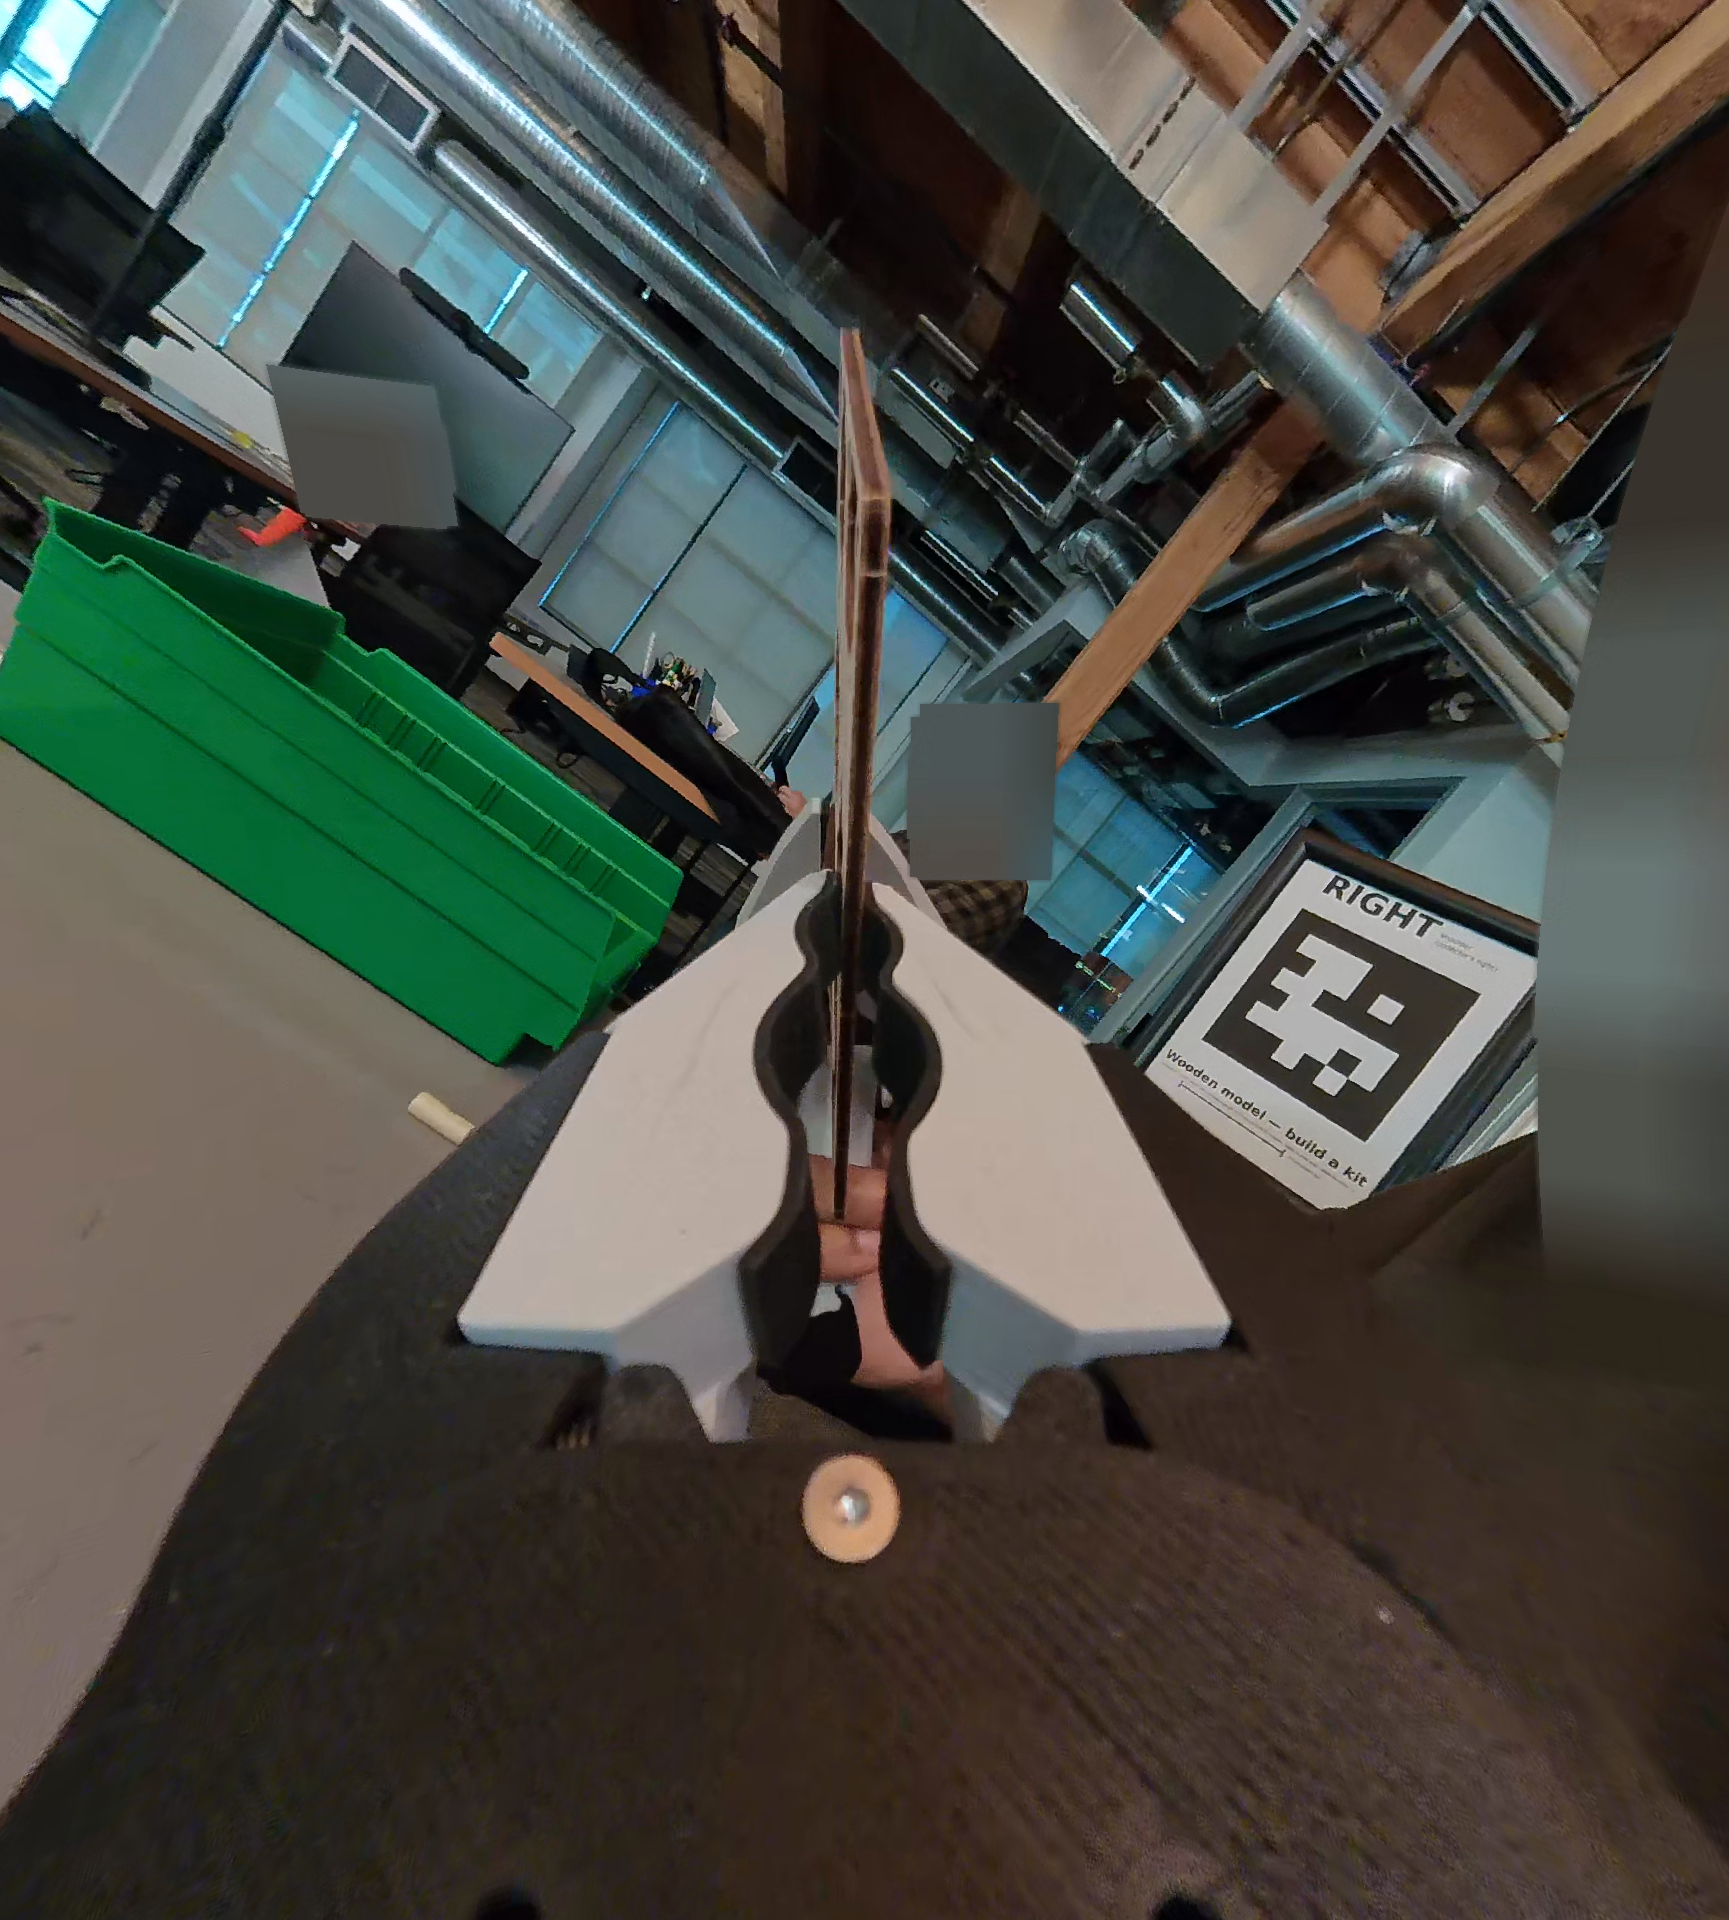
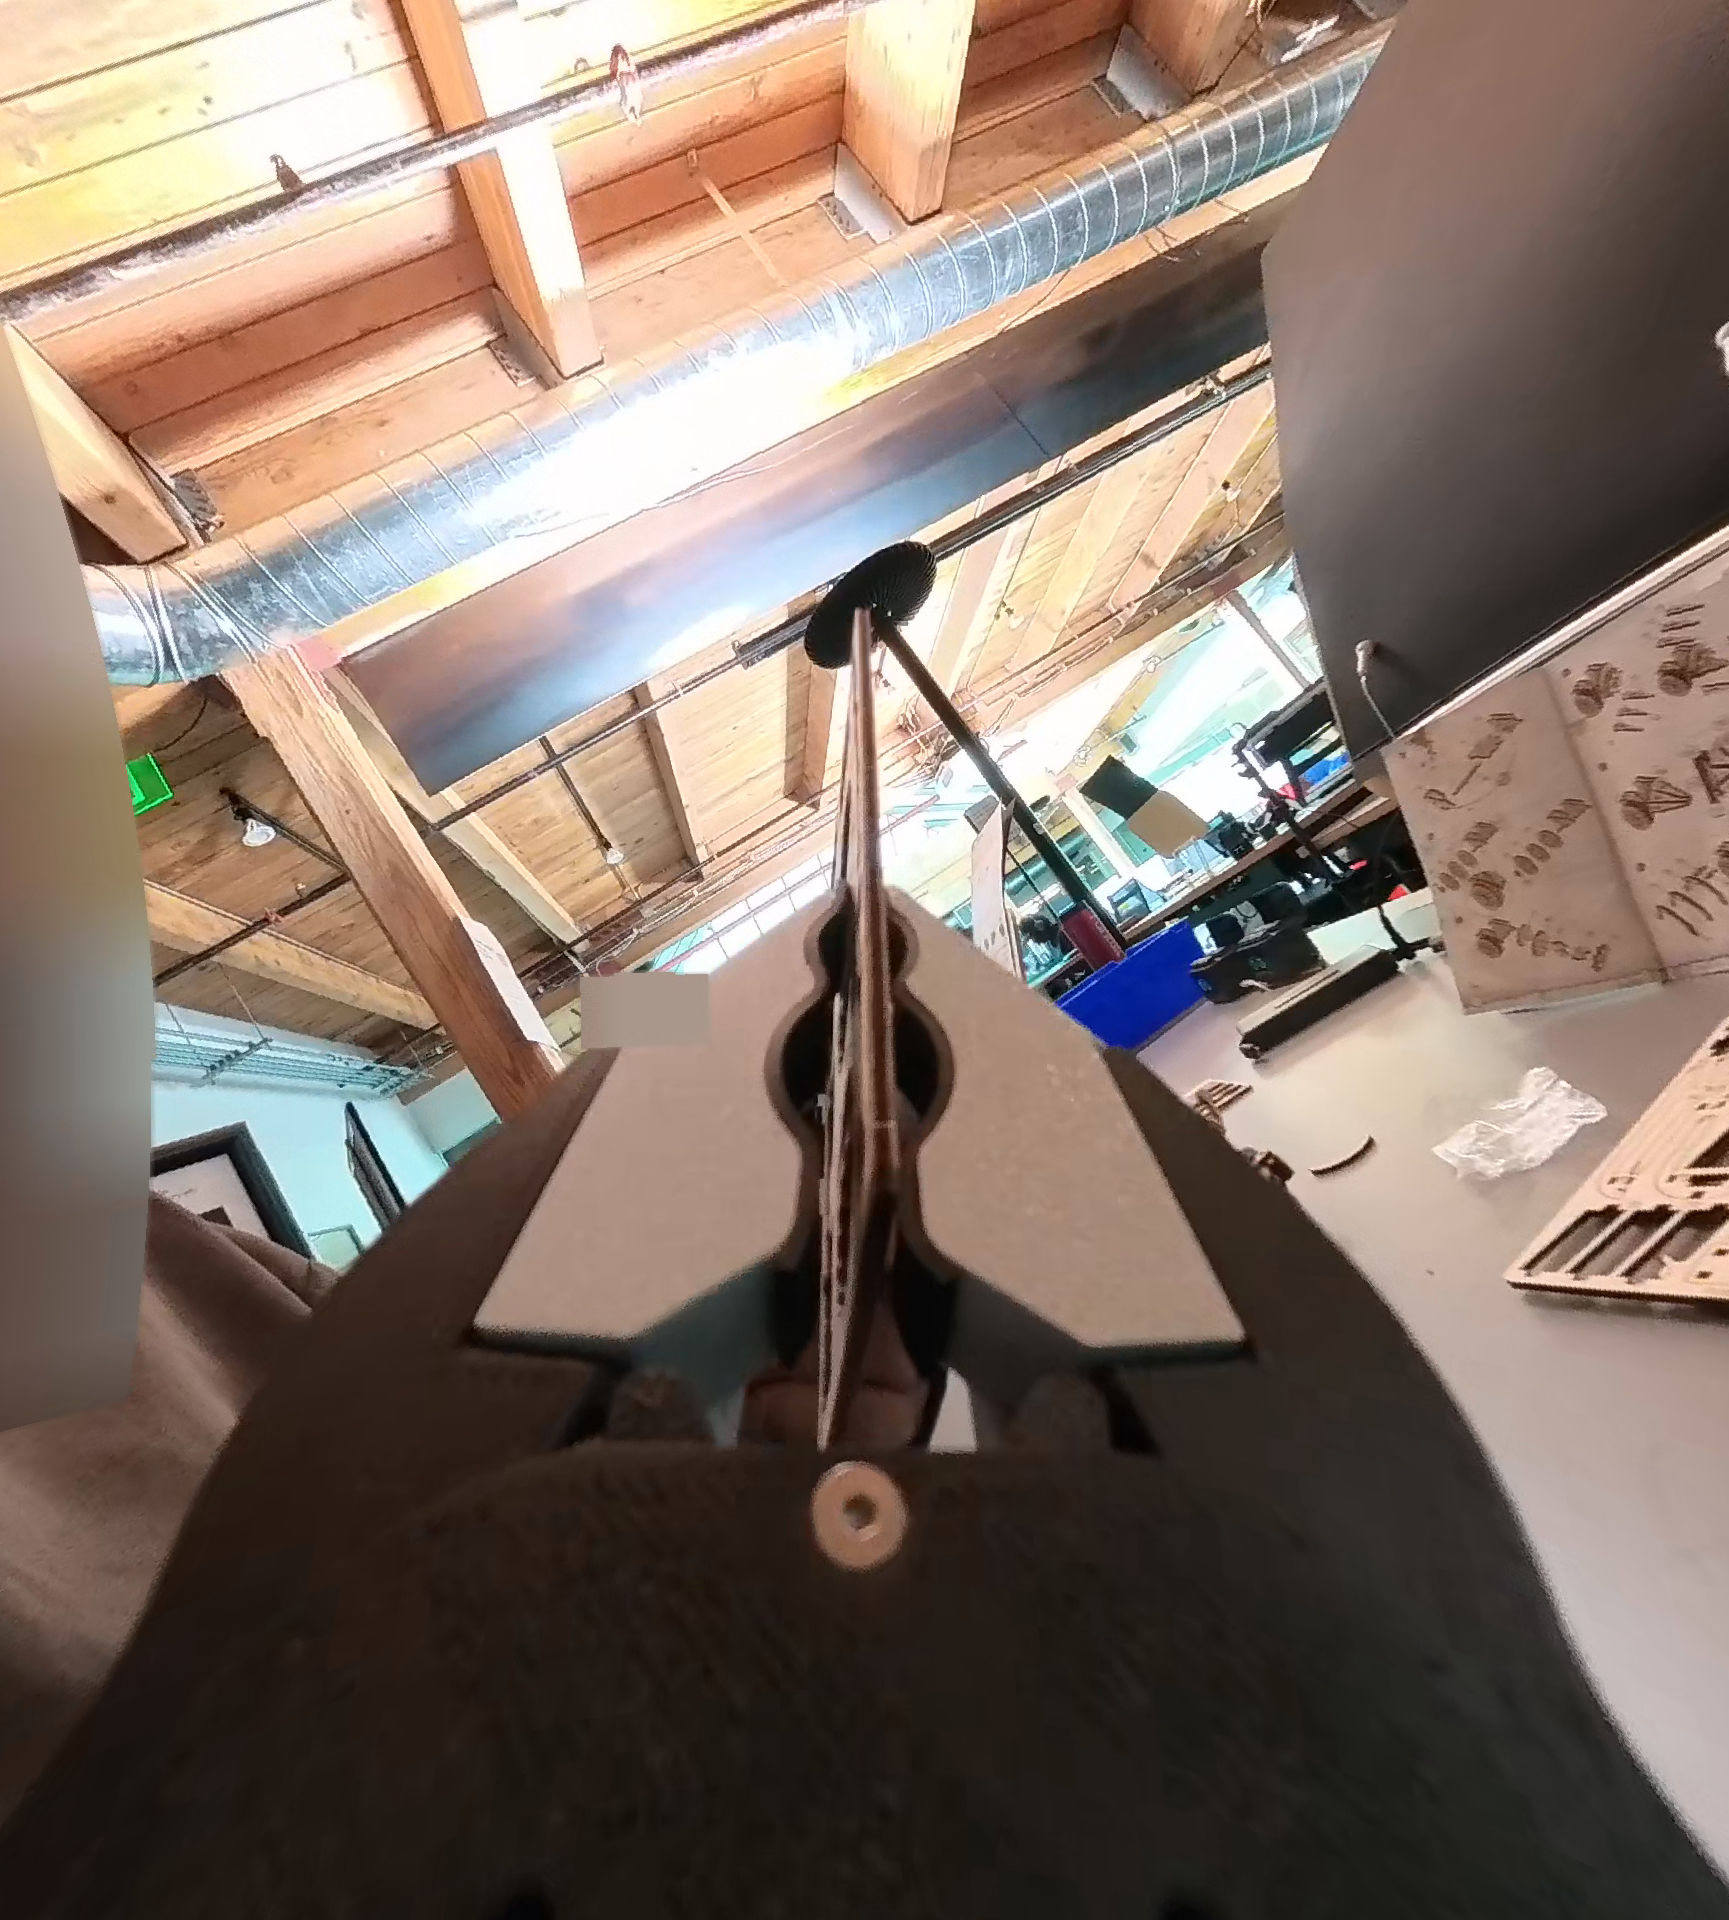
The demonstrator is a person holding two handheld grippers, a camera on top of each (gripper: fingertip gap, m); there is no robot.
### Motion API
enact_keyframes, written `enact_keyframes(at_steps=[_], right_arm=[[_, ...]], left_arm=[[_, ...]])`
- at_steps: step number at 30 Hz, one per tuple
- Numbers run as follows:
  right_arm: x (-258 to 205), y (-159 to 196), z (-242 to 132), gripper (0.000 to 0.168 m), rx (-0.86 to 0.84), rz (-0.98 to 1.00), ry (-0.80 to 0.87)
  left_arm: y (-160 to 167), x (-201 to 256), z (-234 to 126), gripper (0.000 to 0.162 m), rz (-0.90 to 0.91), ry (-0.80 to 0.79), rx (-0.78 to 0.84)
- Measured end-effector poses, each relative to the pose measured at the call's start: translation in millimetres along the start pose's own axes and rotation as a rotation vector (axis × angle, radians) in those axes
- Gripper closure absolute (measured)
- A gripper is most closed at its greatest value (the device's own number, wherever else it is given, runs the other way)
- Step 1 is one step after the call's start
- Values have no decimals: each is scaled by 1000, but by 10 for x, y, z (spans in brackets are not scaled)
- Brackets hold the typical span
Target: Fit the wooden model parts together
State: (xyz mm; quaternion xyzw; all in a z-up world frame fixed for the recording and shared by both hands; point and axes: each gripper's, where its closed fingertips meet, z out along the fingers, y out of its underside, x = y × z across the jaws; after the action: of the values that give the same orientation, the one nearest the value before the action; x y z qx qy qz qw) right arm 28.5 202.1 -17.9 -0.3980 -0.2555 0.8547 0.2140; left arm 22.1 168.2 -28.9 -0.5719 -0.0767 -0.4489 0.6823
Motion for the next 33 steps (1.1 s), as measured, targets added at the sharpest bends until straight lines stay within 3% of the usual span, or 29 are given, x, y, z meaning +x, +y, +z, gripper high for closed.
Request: enact_keyframes(at_steps=[10, 22, 24, 31, 33], right_arm=[[-20, -1, 9, 168, -11, -34, 8], [-93, 13, -5, 154, -77, -72, -119], [-9, 20, -14, 163, -97, -77, -70], [-2, 105, 23, 161, -159, -110, -37], [19, 155, 41, 153, -187, -105, -26]], left_arm=[[-10, 12, 0, 162, 8, 2, 3], [5, -28, -7, 162, -213, 57, 18], [32, -36, -4, 162, -185, 41, -2], [1, -36, -30, 162, -140, 33, -21], [4, -28, -25, 162, -108, 26, -33]])
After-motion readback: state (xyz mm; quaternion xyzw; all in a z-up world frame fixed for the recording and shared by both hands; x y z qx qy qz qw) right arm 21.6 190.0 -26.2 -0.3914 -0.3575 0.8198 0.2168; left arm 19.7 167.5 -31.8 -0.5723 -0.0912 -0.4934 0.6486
